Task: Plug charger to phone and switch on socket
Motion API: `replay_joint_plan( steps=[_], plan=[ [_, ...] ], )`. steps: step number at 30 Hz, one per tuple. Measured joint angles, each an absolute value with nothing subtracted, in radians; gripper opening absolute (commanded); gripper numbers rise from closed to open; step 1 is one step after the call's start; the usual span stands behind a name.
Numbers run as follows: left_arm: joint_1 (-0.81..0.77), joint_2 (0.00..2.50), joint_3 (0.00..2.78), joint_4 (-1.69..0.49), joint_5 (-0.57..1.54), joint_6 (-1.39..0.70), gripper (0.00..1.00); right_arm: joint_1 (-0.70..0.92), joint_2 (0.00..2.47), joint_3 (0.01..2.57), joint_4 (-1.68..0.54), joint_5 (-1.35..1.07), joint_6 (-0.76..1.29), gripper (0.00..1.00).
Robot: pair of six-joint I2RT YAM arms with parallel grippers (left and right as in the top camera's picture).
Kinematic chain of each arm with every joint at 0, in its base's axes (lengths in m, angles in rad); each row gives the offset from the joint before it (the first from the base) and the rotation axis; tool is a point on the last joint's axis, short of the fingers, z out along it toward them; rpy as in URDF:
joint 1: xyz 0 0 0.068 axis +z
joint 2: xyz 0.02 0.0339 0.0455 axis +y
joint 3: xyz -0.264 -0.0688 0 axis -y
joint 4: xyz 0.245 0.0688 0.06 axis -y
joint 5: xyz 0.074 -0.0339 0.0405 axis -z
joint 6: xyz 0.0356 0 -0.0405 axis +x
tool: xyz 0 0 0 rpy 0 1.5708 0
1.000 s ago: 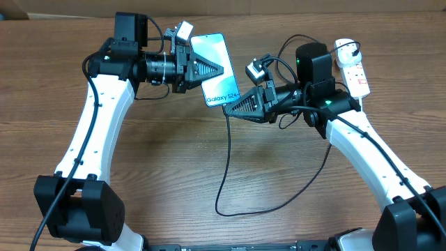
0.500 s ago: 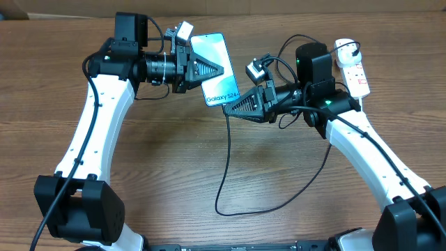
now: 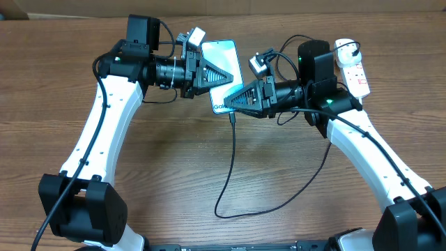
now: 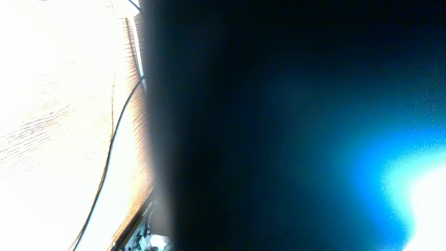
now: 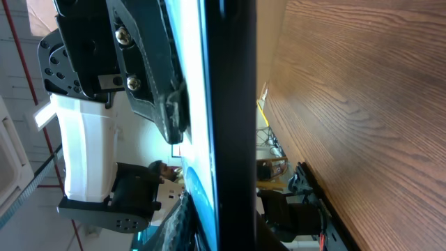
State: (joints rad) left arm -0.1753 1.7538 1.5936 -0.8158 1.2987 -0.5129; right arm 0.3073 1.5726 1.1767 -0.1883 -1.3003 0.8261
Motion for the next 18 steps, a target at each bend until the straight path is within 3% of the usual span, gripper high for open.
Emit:
replay_joint_plan(
  steps=[5,12,18],
  plan=[
    [-0.175,1.754,1.594,-0.815,1.302,-0.513,0.04,0.307,1.573,1.177,-0.189,-1.301,0.828,0.27],
    [-0.151,1.754,1.593,-0.800,1.274,-0.517,0.04,0.307,1.573,1.178,-0.194,-1.290,0.831,0.65],
    [-0.104,1.754,1.593,-0.780,1.188,-0.507,0.04,0.307,1.573,1.178,-0.195,-1.290,0.821,0.86]
  ],
)
